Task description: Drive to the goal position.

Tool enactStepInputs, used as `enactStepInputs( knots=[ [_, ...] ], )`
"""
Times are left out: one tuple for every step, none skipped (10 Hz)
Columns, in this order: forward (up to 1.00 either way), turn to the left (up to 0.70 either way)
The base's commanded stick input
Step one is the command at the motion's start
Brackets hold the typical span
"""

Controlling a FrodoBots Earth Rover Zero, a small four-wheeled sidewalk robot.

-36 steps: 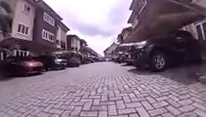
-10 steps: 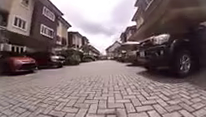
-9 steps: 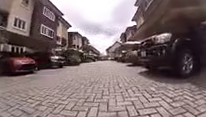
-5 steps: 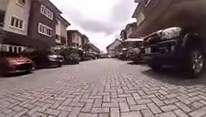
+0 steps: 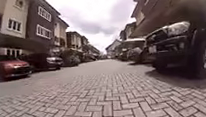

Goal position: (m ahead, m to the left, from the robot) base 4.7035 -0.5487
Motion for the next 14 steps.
enactStepInputs(
  knots=[
    [0.70,0.00],
    [0.70,0.00],
    [0.70,0.00],
    [0.70,0.00],
    [0.70,0.00],
    [0.70,0.00],
    [0.70,0.00],
    [0.70,0.00],
    [0.70,0.00],
    [0.70,0.00],
    [0.70,0.00],
    [0.70,0.00],
    [0.70,0.00],
    [0.70,0.00]
  ],
)
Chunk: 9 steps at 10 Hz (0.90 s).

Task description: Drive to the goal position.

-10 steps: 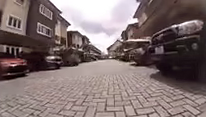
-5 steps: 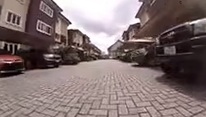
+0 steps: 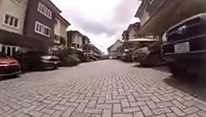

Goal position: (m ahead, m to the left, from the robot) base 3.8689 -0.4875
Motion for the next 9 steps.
enactStepInputs(
  knots=[
    [0.70,0.00],
    [0.70,0.00],
    [0.70,0.00],
    [0.70,0.00],
    [0.70,-0.16],
    [0.70,-0.35],
    [0.70,-0.35],
    [0.70,-0.27],
    [0.70,-0.16]
  ],
)
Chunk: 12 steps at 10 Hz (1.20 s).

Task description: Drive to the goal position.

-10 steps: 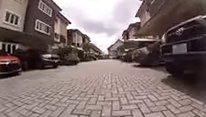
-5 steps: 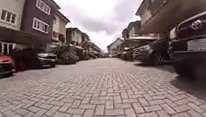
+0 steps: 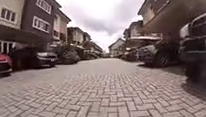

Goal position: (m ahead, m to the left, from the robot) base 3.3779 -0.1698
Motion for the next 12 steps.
enactStepInputs(
  knots=[
    [0.70,-0.05],
    [0.70,0.00],
    [0.70,0.00],
    [0.70,0.00],
    [0.70,0.00],
    [0.70,0.00],
    [0.70,0.00],
    [0.70,0.00],
    [0.70,0.00],
    [0.70,0.00],
    [0.70,0.00],
    [0.70,0.00]
  ],
)
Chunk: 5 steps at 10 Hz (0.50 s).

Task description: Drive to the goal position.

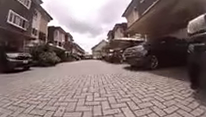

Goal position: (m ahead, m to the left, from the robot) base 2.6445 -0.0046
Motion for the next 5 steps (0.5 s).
enactStepInputs(
  knots=[
    [0.70,0.00],
    [0.70,0.00],
    [0.70,0.00],
    [0.70,0.00],
    [0.70,0.00]
  ],
)
